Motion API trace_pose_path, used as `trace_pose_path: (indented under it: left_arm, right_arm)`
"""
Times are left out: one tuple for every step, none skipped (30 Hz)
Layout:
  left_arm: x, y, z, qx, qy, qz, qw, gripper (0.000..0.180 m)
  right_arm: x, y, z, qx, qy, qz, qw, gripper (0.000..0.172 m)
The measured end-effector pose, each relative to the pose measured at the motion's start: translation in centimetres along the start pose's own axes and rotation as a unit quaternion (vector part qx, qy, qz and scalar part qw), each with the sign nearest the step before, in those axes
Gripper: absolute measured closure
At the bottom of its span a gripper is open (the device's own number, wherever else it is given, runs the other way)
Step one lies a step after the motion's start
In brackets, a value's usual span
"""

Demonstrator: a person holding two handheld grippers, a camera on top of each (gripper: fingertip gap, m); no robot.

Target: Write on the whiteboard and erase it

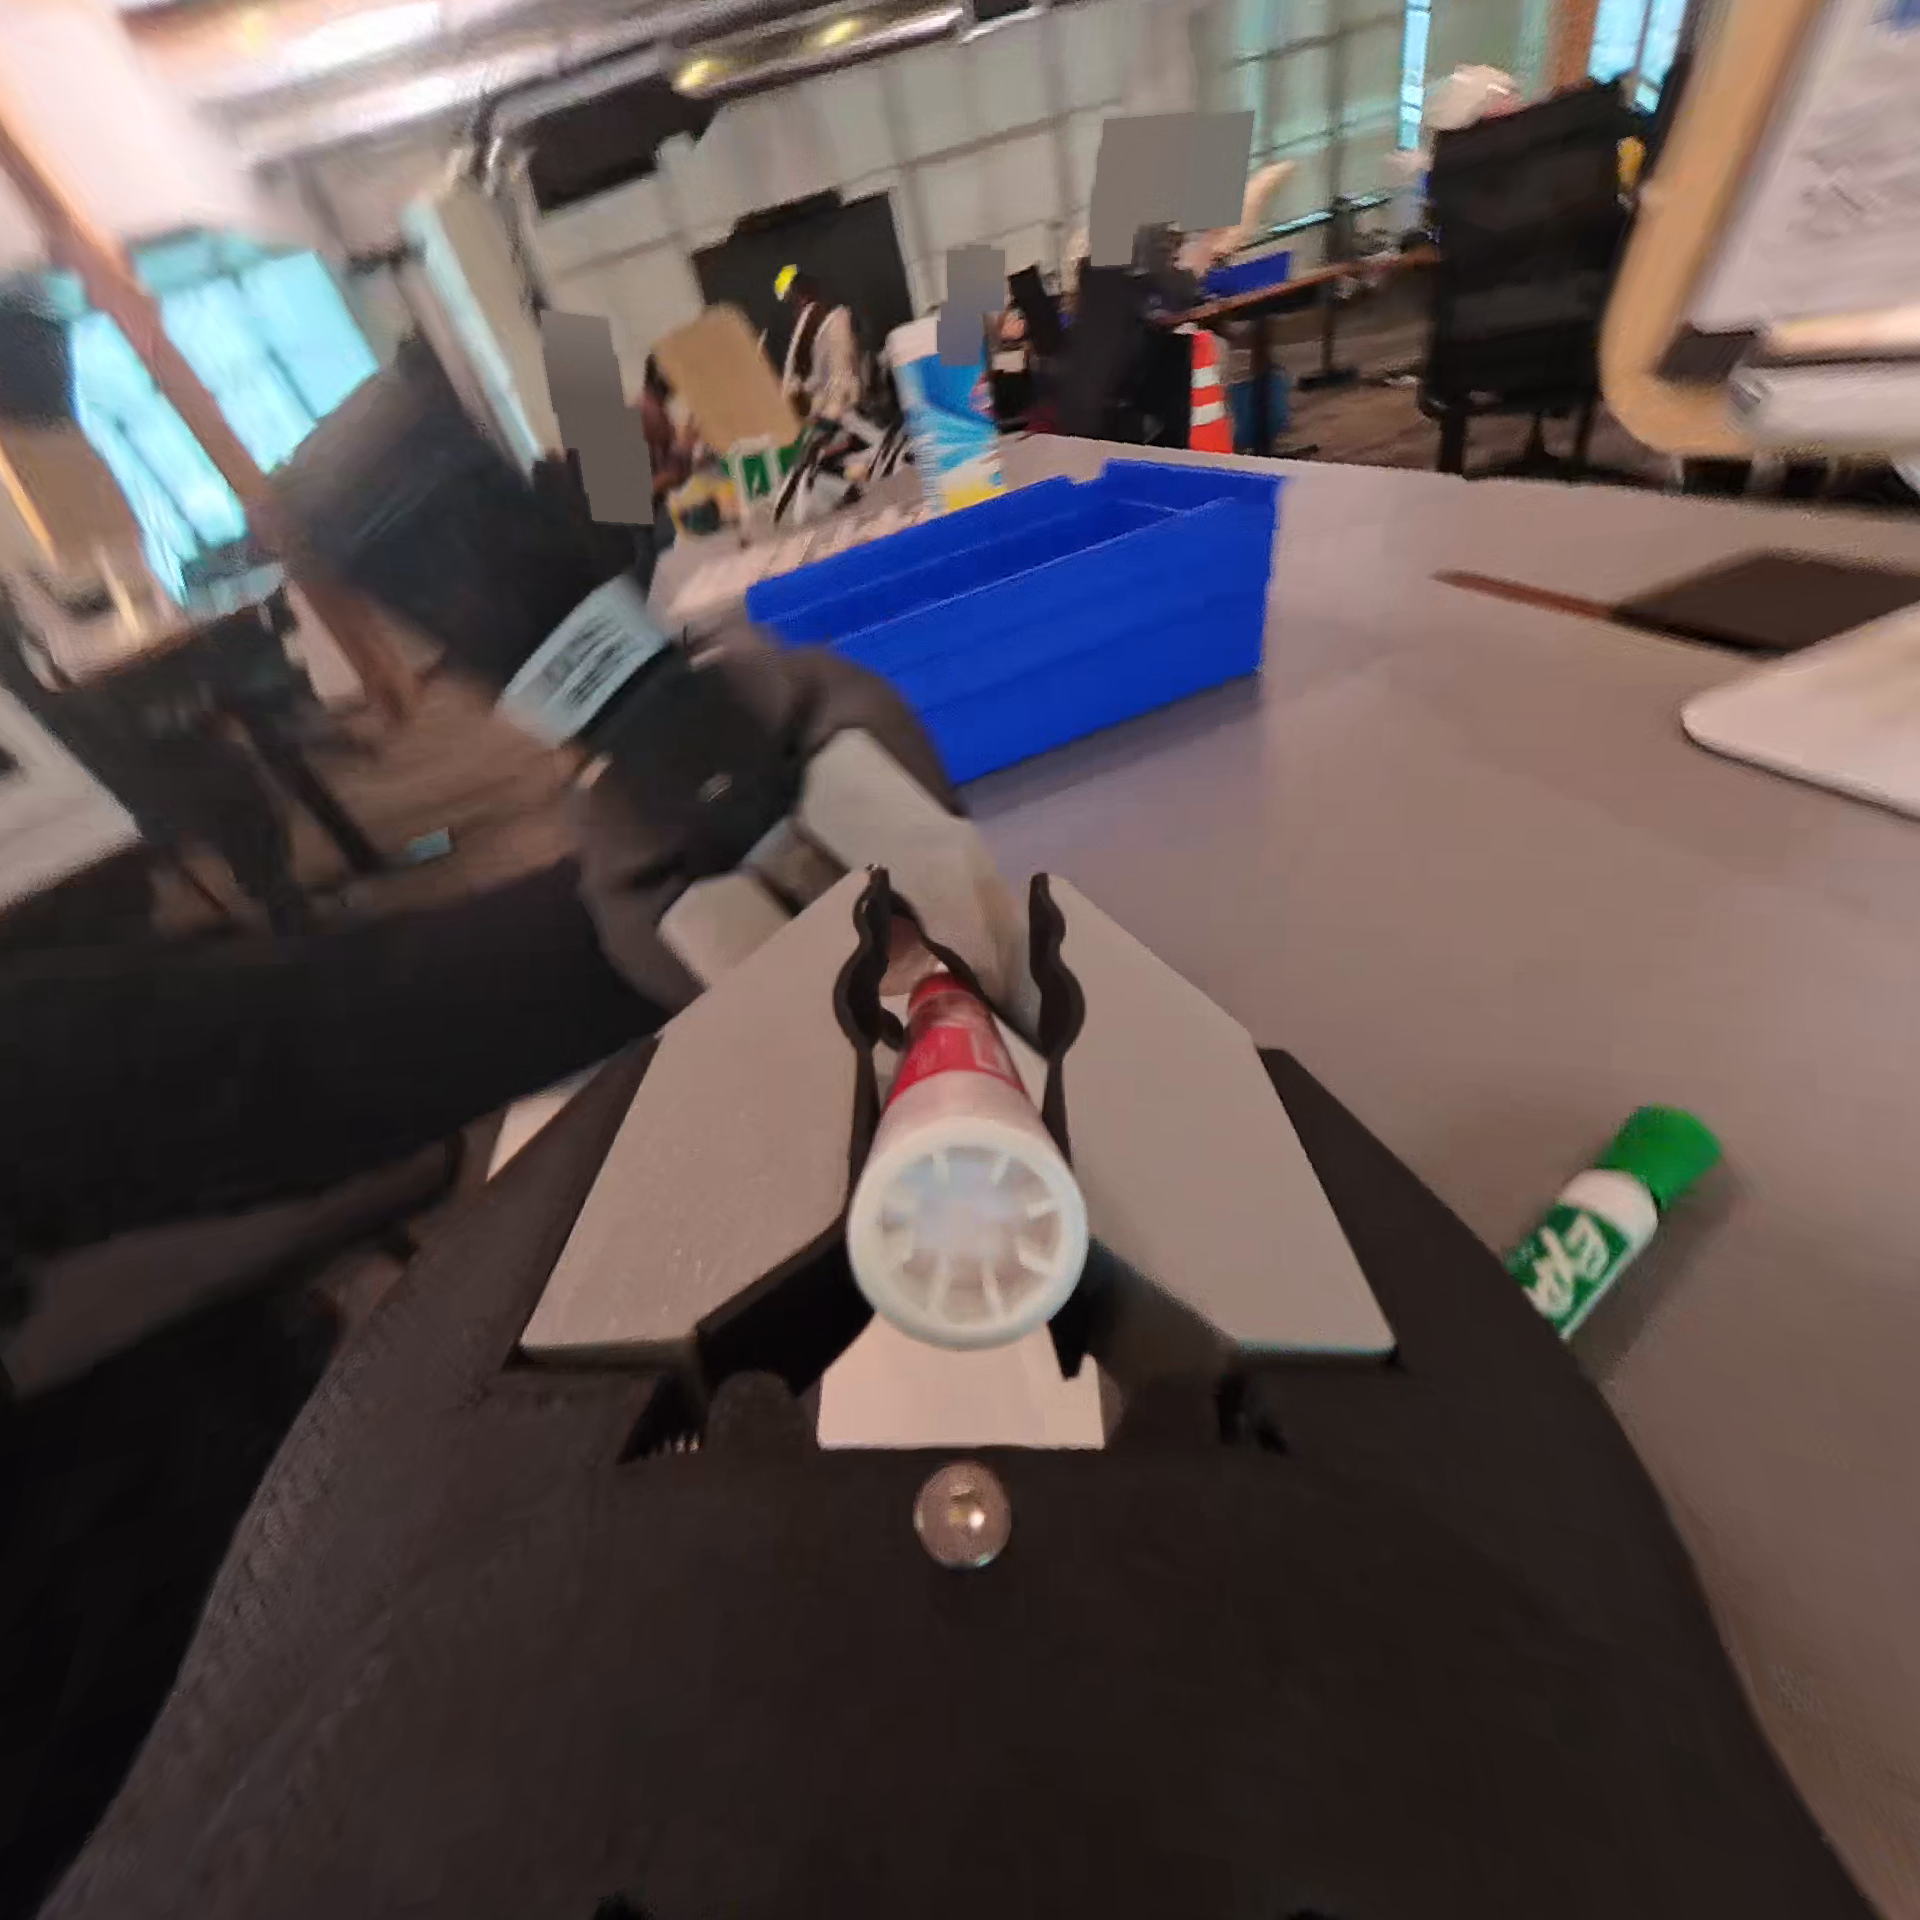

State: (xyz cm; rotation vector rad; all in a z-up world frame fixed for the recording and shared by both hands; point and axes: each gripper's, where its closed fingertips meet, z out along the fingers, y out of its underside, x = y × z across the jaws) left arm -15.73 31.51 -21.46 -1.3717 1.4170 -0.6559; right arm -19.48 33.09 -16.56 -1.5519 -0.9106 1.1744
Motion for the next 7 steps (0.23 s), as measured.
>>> trace_pose_path:
  left_arm:
    - [-1.4, 0.1, 0.2, -0.024, -0.08, 0.074, 0.994, 0.167]
    - [-2.4, 0.1, 0.4, -0.052, -0.145, 0.145, 0.977, 0.167]
    - [-3.2, 0.1, 0.6, -0.078, -0.195, 0.207, 0.956, 0.168]
    - [-3.6, 0.3, 0.9, -0.097, -0.223, 0.239, 0.94, 0.167]
    - [-3.6, 0.4, 1.1, -0.099, -0.225, 0.233, 0.941, 0.167]
    - [-3.2, 0.2, 1.3, -0.085, -0.2, 0.196, 0.956, 0.167]
    - [-2.4, -0.1, 1.4, -0.068, -0.156, 0.14, 0.975, 0.168]
  right_arm:
    - [0.8, -0.3, -0.2, 0.017, -0.001, 0.047, 0.999, 0.145]
    - [1.4, -0.5, -0.5, 0.034, -0.003, 0.084, 0.996, 0.145]
    - [1.8, -0.5, -0.6, 0.04, 0.001, 0.101, 0.994, 0.145]
    - [2.0, -0.4, -0.8, 0.037, 0.007, 0.098, 0.994, 0.145]
    - [1.9, -0.4, -0.9, 0.032, 0.011, 0.079, 0.996, 0.146]
    - [1.4, -0.6, -1.1, 0.029, 0.005, 0.057, 0.998, 0.146]
    - [0.7, -0.7, -1.2, 0.028, -0.006, 0.035, 0.999, 0.146]
